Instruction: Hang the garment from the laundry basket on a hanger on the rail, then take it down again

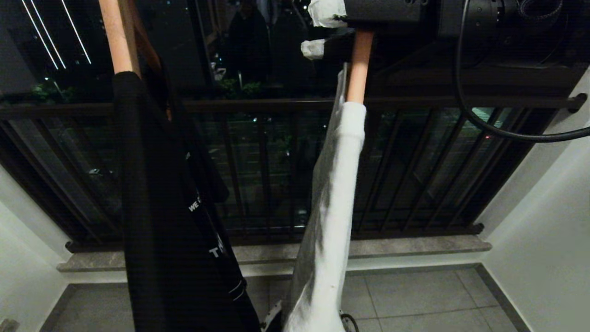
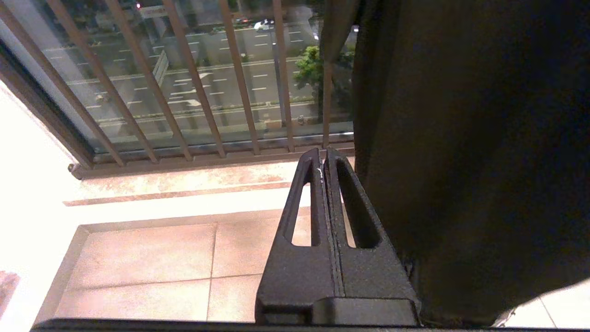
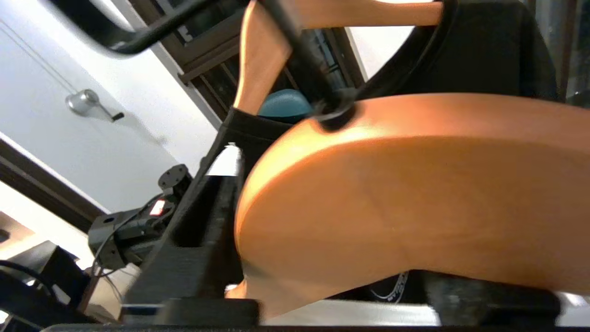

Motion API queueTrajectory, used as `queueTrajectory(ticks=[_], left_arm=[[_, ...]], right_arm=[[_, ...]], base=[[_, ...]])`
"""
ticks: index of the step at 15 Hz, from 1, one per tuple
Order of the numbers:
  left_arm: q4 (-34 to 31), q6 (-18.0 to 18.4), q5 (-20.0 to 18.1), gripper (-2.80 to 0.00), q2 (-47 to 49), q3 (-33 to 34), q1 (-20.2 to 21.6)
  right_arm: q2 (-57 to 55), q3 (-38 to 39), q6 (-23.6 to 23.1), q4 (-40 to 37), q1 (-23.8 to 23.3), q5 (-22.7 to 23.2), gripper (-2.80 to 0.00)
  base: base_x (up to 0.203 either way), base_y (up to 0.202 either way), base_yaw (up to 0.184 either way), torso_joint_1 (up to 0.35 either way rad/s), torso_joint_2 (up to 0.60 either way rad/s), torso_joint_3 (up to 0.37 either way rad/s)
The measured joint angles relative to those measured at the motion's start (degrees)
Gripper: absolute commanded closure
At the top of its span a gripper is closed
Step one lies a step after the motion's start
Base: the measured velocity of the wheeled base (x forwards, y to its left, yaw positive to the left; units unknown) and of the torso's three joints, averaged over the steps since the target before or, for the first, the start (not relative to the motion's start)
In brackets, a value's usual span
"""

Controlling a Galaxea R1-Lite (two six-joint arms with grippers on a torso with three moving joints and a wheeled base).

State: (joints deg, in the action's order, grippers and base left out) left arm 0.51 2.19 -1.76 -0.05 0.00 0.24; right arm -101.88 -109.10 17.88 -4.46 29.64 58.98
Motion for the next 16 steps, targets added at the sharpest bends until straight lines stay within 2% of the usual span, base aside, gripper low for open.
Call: queueTrajectory(ticks=[3, 8, 16], left_arm=[[0.00, 0.00, 0.00, 0.00, 0.00, 0.00, 0.00], [0.00, 0.00, -0.01, 0.00, 0.00, 0.00, 0.00], [0.00, -0.02, 0.02, 0.00, 0.00, 0.00, 0.00]], right_arm=[[1.62, 2.38, 0.09, 0.07, 0.02, -0.05, -2.80], [6.92, 10.68, 0.03, 0.52, -0.09, -2.18, -2.80], [19.20, 23.67, 0.01, 0.66, -3.92, -2.36, -2.80]], base=[[0.000, 0.000, 0.000, 0.000, 0.00, 0.000], [0.000, 0.000, 0.000, 0.000, 0.00, 0.000], [0.000, 0.000, 0.000, 0.000, 0.00, 0.000]])
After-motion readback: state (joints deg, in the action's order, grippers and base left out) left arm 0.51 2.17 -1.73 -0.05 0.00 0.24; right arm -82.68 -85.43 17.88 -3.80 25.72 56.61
